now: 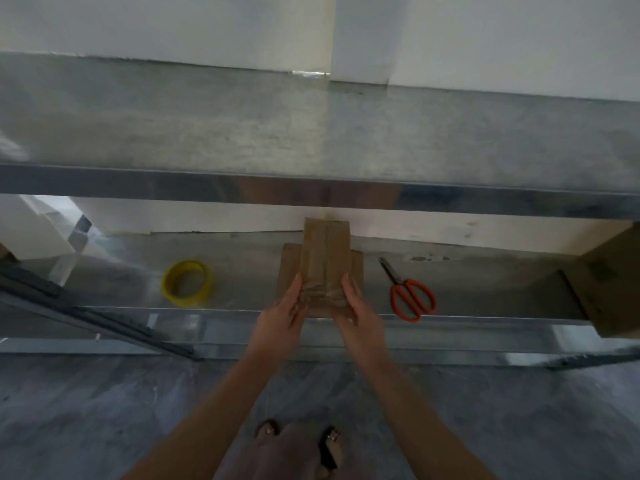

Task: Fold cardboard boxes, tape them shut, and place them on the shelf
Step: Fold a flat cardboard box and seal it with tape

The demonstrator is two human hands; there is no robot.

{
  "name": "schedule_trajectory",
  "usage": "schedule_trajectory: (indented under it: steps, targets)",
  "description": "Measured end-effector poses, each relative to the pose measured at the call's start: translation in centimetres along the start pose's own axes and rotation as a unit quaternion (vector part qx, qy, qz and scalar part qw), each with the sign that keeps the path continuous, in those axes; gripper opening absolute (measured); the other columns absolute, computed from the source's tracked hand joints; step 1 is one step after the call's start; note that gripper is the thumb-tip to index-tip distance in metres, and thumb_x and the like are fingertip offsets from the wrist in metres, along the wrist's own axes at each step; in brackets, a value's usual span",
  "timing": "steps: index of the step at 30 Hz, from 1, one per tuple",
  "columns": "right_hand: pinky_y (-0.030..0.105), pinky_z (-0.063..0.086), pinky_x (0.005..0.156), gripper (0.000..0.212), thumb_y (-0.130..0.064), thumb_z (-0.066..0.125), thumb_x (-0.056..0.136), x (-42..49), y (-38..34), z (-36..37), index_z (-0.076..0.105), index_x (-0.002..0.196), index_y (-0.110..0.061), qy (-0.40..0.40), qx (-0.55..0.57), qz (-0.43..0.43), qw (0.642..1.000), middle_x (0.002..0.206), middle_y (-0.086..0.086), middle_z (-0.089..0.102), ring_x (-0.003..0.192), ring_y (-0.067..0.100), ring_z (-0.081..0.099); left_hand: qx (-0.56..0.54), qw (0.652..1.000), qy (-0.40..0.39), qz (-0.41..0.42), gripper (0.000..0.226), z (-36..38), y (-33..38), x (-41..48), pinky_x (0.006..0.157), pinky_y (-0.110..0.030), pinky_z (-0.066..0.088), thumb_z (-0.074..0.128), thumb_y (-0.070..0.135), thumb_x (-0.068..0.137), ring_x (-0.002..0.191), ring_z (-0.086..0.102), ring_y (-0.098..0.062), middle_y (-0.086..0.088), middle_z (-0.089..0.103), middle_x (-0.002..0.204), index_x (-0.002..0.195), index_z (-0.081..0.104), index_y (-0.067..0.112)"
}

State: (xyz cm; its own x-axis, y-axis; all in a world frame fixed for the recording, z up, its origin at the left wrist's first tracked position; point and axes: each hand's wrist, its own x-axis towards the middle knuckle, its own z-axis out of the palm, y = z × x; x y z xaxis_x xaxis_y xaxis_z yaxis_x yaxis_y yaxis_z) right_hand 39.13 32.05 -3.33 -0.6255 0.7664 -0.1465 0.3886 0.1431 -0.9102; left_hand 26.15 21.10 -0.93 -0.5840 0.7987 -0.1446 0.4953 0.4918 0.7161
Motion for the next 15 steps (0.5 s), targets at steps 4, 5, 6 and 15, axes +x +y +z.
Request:
schedule_trajectory:
  steps: [4,5,6,15]
  targets:
    - [0.03,0.031,0.118,0.077,-0.007,0.06,0.093,0.0,0.7,0.0,0.024,0.149,-0.045,-0.014,0.05,0.004,0.999,0.158,-0.01,0.029,0.142,0.005,0.034,-0.024,0.998,-0.053,-0.006,0.079,0.8,0.4,-0.2,0.09,-0.018,0.037,0.046,0.029,0.1,0.119,0.054,-0.02,0.001,0.046,0.145,0.15,-0.015,0.03]
    - [0.031,0.032,0.117,0.075,-0.007,0.06,0.093,0.0,0.6,-0.3,0.027,0.147,-0.047,-0.016,0.057,0.005,0.998,0.157,-0.008,0.033,0.141,0.006,0.036,-0.036,0.998,-0.055,-0.009,0.078,0.7,0.5,-0.2,0.092,-0.017,0.036,0.047,0.031,0.1,0.123,0.052,-0.018,0.003,0.044,0.146,0.151,-0.013,0.031]
    - [0.03,0.034,0.116,0.07,-0.007,0.061,0.094,0.0,0.3,-0.7,0.032,0.143,-0.048,-0.015,0.068,0.003,0.998,0.154,-0.003,0.04,0.139,0.008,0.04,-0.047,0.998,-0.05,-0.009,0.076,0.2,0.6,-0.1,0.093,-0.017,0.036,0.048,0.034,0.099,0.124,0.051,-0.017,0.005,0.045,0.144,0.152,-0.006,0.031]
    - [0.002,0.044,0.084,0.046,-0.021,0.079,0.08,1.6,-0.9,-0.5,0.064,0.124,-0.022,0.076,-0.037,-0.031,0.996,0.116,-0.004,0.064,0.1,0.002,0.063,0.022,0.999,0.002,0.045,0.052,-1.9,-0.2,3.9,0.087,-0.033,0.053,0.071,0.039,0.082,0.098,0.063,-0.018,0.001,0.059,0.118,0.129,0.052,0.028]
